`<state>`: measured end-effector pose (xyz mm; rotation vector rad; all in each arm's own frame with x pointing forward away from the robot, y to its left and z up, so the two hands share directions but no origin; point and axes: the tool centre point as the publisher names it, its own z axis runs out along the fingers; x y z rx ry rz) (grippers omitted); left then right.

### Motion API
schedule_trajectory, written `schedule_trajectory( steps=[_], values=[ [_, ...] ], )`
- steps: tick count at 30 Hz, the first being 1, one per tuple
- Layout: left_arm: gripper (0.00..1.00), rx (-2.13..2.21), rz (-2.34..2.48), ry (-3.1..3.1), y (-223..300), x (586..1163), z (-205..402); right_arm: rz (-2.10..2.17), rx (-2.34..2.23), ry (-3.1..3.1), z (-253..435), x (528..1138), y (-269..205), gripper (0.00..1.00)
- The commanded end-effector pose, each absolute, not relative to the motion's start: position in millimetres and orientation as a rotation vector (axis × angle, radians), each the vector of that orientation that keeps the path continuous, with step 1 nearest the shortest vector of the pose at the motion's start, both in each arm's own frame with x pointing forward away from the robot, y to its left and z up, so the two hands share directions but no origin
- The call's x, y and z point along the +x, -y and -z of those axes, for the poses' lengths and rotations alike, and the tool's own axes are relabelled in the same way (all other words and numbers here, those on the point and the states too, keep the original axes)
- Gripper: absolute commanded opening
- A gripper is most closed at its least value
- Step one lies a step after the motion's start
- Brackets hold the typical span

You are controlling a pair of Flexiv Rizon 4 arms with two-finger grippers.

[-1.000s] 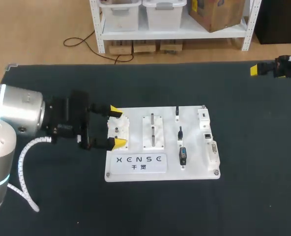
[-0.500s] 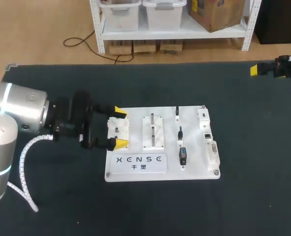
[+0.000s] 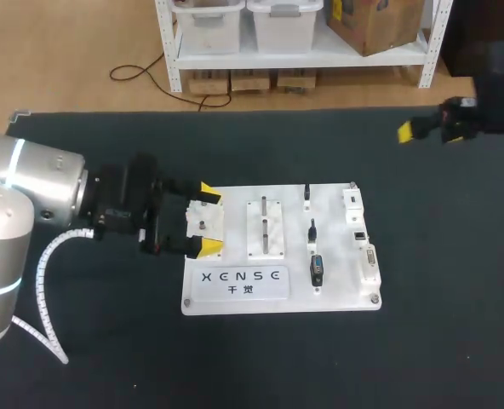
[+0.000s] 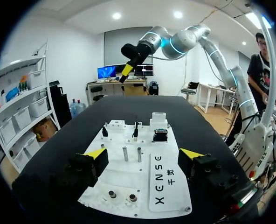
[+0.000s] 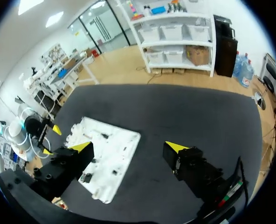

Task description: Insert the Ethernet cable into its matching sockets.

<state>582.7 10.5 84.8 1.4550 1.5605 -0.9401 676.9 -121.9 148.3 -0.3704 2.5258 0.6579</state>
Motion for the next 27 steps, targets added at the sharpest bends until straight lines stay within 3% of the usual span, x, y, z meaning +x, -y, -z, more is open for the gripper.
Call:
schedule_trajectory(
  steps=[1,14,27],
  values=[
    [1.00,1.451,0.939,-1.557,-11.3,581.8,-83.8,-0.496,-0.355,-2.608,-154.1,662.3,85.5,1.00],
    [1.00,1.451,0.939,-1.557,-11.3,581.8,-83.8,-0.221,-0.361,-2.825,-103.1,625.2,10.0,1.00],
    [1.00,1.451,0.939,-1.557,-11.3,581.8,-83.8,-0.097,-0.345,-2.913,-61.6,620.0,-16.4,1.00]
  ],
)
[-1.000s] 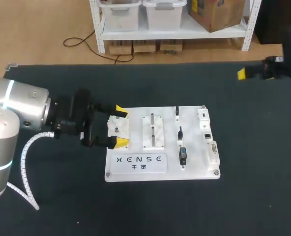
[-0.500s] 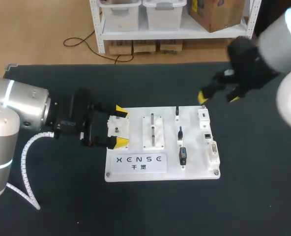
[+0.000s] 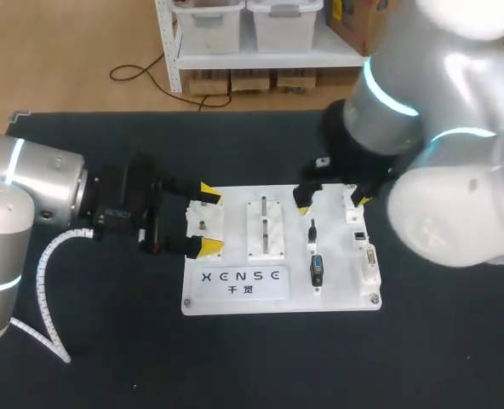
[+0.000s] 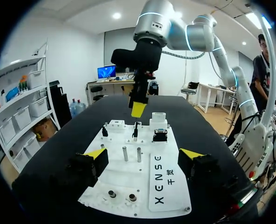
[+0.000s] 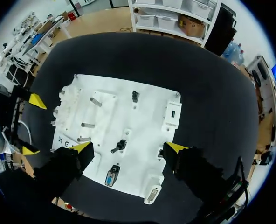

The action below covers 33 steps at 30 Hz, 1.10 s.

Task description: Insert the Ethernet cable into its matching sockets.

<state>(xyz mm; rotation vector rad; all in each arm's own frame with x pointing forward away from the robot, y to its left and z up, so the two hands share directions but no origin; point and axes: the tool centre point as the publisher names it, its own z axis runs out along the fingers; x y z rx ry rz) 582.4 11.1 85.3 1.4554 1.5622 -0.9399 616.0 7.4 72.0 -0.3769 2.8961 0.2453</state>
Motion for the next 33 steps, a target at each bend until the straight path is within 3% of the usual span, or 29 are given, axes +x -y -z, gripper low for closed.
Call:
schedule_trajectory(
  steps=[1,24,30,33],
  values=[
    [1.00,1.451,0.939,-1.557,-11.3,581.8,-83.8,-0.092,-0.338,-2.919,-59.3,619.1,-16.9,1.00],
    [1.00,1.451,0.939,-1.557,-11.3,581.8,-83.8,-0.075,-0.220,-2.988,-31.6,611.9,-25.8,1.00],
    [1.00,1.451,0.939,-1.557,-11.3,581.8,-83.8,-0.068,-0.225,-3.009,-27.9,606.0,-25.2,0.73],
    [1.00,1.451,0.939,-1.557,-11.3,581.8,-83.8,-0.069,-0.221,-3.012,-27.4,606.2,-24.9,0.65]
  ],
)
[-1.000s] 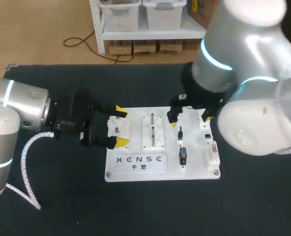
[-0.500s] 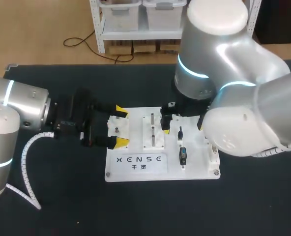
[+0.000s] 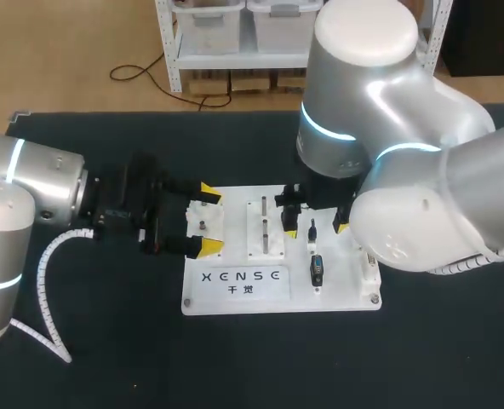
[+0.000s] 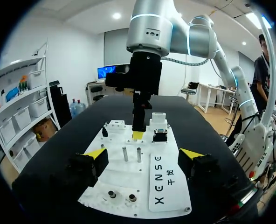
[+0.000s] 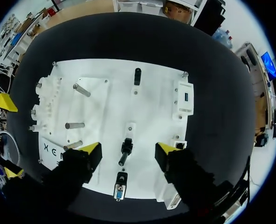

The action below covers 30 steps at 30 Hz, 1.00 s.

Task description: Insert the Ethernet cable into its matching sockets.

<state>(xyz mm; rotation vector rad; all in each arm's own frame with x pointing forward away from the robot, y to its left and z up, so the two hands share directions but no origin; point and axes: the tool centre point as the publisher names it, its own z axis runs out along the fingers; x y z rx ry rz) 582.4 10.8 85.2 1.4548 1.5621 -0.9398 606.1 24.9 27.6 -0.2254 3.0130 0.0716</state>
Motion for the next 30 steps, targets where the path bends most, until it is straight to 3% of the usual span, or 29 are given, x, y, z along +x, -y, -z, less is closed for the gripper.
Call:
schedule_trajectory(
  steps=[1,5,8,15,20,25,27,30],
  values=[
    [1.00,1.451,0.939,-1.557,-11.3,581.8,-83.8,-0.069,-0.220,-3.012,-26.8,606.5,-24.6,0.64],
    [1.00,1.451,0.939,-1.557,-11.3,581.8,-83.8,-0.068,-0.217,-3.009,-24.7,608.0,-23.0,0.60],
    [1.00,1.451,0.939,-1.557,-11.3,581.8,-83.8,-0.065,-0.220,-3.008,-23.9,608.3,-22.6,0.49],
    [1.00,1.451,0.939,-1.557,-11.3,581.8,-83.8,-0.060,-0.229,-3.006,-22.2,608.7,-22.2,0.45],
    [1.00,1.451,0.939,-1.557,-11.3,581.8,-83.8,-0.057,-0.239,-3.003,-20.2,609.8,-21.7,0.37],
    [1.00,1.451,0.939,-1.557,-11.3,581.8,-83.8,-0.064,-0.252,-2.998,-19.9,610.5,-23.4,0.15],
    [1.00,1.451,0.939,-1.557,-11.3,581.8,-83.8,-0.068,-0.257,-2.996,-19.9,610.9,-24.5,0.00],
    [1.00,1.451,0.939,-1.557,-11.3,581.8,-83.8,-0.076,-0.268,-2.993,-19.9,611.5,-25.6,0.00]
  ],
)
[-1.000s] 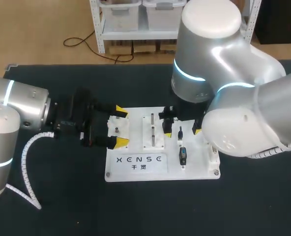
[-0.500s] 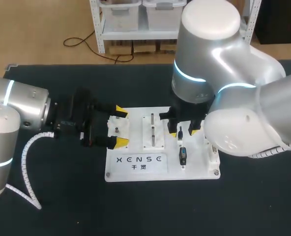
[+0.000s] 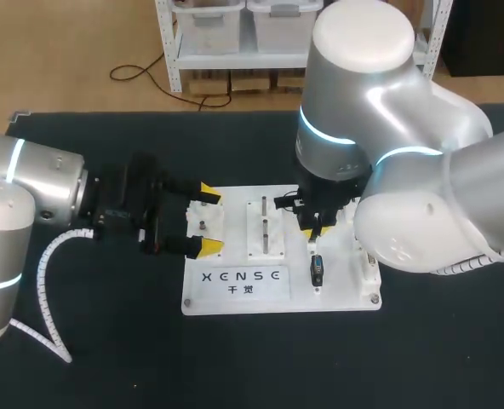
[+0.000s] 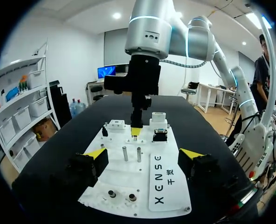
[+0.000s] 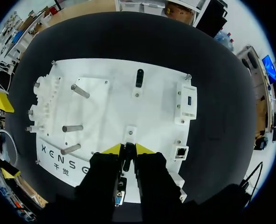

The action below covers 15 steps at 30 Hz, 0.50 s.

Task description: Insert the Ethernet cable into its matching sockets.

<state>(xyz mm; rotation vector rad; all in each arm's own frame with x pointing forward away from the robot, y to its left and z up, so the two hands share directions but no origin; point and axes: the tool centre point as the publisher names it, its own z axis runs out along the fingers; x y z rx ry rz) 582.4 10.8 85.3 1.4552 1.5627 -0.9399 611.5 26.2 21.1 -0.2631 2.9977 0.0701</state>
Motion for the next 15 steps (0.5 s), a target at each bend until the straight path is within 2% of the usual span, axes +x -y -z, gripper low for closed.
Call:
schedule_trajectory(
  steps=[1,15],
  values=[
    [1.00,1.451,0.939,-1.557,-11.3,581.8,-83.8,-0.076,-0.272,-2.991,-20.1,611.7,-25.9,0.00],
    [1.00,1.451,0.939,-1.557,-11.3,581.8,-83.8,-0.096,-0.314,-2.974,-49.8,607.3,-17.9,0.00]
  ],
)
